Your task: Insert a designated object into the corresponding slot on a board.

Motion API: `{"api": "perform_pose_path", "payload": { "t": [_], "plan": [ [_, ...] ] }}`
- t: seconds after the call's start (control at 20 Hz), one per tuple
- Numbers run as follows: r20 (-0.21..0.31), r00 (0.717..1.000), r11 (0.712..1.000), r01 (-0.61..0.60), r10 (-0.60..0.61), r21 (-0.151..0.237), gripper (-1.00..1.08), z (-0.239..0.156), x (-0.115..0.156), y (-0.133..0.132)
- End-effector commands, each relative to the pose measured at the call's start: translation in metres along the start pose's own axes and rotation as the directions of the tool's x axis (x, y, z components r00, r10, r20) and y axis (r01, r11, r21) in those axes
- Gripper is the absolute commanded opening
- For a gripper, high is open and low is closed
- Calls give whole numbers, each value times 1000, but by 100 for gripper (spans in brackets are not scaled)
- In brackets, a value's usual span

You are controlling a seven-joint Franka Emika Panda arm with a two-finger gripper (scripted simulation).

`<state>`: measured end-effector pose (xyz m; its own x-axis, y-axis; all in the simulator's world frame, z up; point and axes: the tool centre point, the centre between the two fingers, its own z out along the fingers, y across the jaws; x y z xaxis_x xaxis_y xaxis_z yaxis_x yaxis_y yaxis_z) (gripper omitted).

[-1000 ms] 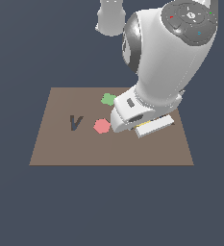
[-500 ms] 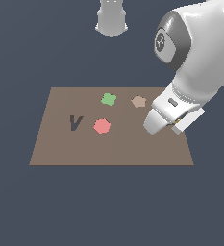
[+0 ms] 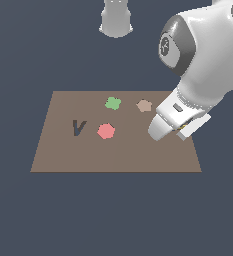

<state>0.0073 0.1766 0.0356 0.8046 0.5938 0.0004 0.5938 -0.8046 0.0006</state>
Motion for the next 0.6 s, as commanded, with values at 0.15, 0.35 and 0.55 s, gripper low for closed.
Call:
{"api": "perform_pose_path", "payload": {
  "t": [0.15, 0.35, 0.55],
  "plan": [
    [1, 1000, 1000, -3, 3, 0, 100, 5, -1, 1],
    [1, 1000, 1000, -3, 3, 0, 100, 5, -1, 1],
    [1, 1000, 1000, -3, 3, 0, 100, 5, -1, 1]
  ]
}}
